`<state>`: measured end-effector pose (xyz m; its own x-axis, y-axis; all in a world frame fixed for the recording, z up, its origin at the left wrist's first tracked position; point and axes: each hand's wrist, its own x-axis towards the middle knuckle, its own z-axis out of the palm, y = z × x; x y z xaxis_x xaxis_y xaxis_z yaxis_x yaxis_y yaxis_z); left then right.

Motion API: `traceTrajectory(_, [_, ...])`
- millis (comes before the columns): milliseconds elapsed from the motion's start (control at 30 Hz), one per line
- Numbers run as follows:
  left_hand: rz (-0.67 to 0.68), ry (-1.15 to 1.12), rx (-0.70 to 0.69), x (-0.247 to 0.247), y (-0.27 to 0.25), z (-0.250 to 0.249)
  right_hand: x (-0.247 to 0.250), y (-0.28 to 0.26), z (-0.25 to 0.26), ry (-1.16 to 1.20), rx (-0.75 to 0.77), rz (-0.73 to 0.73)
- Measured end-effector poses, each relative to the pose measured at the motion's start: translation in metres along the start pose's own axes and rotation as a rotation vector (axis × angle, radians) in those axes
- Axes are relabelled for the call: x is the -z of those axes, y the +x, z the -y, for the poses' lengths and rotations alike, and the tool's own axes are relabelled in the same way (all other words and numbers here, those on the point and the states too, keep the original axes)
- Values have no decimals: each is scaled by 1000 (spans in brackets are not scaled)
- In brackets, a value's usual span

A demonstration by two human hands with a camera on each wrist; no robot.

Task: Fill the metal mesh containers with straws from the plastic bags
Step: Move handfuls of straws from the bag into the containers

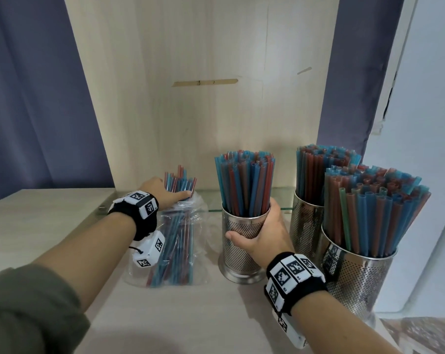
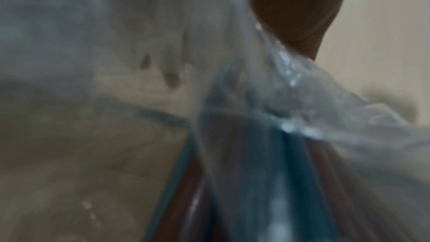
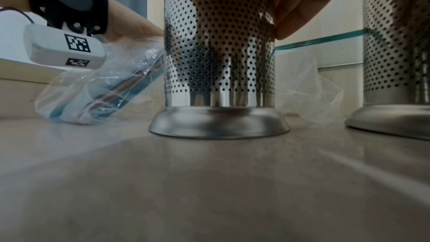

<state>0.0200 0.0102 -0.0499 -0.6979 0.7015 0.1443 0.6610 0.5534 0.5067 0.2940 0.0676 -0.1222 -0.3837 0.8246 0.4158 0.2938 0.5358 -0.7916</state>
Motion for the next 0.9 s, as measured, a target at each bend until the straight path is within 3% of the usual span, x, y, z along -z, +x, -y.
traceTrajectory(200, [35,-190,31,-12,8,9,-2,2,-2,-14,0,-5])
traceTrajectory(900, [-250,-418,-77,-12,1,6,0,2,-2,24,20,-5])
